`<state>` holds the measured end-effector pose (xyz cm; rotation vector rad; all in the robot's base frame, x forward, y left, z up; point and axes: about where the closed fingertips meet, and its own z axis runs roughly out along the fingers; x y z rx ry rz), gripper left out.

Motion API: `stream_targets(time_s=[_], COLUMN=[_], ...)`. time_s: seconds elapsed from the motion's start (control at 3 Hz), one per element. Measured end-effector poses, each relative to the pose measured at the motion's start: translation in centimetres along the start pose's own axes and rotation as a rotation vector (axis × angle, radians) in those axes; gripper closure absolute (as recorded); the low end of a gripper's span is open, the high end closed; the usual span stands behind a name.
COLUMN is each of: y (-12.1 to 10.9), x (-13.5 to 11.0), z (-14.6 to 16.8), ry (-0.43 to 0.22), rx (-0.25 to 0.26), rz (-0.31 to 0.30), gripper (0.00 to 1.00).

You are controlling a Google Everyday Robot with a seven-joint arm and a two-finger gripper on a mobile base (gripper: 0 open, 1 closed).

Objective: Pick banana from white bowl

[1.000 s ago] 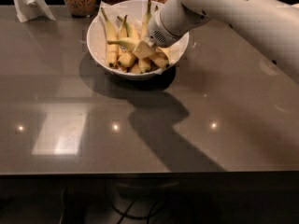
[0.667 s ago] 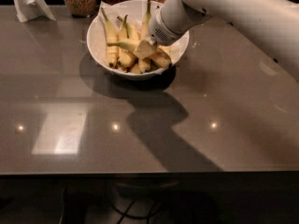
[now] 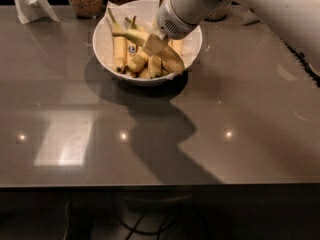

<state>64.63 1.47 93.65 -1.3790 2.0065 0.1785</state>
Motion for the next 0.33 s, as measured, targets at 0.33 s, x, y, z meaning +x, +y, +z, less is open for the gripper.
stream_targets(time_s=[0.33], y=[2.06], x=[0.39], z=[-3.17], ry=[-0.018], rx=[-0.033], rz=[-0.051], gripper=[1.0])
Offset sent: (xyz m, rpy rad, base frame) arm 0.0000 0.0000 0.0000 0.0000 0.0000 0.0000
